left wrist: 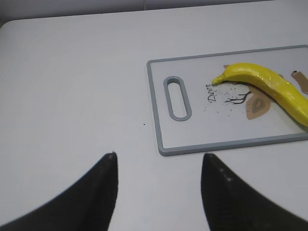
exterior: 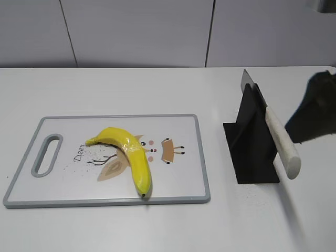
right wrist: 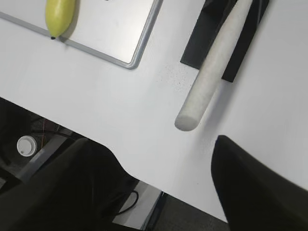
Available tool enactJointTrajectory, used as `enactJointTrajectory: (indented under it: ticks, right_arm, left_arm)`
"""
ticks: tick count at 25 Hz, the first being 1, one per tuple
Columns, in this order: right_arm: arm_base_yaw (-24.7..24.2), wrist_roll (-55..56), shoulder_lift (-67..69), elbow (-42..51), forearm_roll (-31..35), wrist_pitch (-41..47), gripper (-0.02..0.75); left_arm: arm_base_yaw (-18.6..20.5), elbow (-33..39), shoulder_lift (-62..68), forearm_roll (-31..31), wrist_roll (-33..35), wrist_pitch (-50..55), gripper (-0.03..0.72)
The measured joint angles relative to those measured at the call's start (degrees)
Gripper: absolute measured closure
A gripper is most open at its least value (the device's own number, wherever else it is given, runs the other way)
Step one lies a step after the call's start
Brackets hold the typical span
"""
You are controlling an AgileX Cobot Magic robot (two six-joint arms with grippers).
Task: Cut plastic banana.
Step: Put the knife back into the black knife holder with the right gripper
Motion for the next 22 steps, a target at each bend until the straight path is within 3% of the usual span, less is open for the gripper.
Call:
enactJointTrajectory:
  ticks: [9, 13, 22]
  right_arm:
    - [0.1, -0.4, -21.3, 18.7, -9.5, -3.9, 0.156]
    - [0.1, -0.4, -30.5, 25.5, -10.5, -4.6, 0.158]
    - [0.1, -0.5, -48.9, 30.3, -10.5, -4.3, 0.164]
  left_arm:
    - [0.0, 0.0, 0.0, 0.0, 0.0, 0.0, 0.155]
    - [0.0, 0.0, 0.0, 0.0, 0.0, 0.0, 0.156]
    - [0.0, 0.0, 0.0, 0.0, 0.0, 0.0, 0.156]
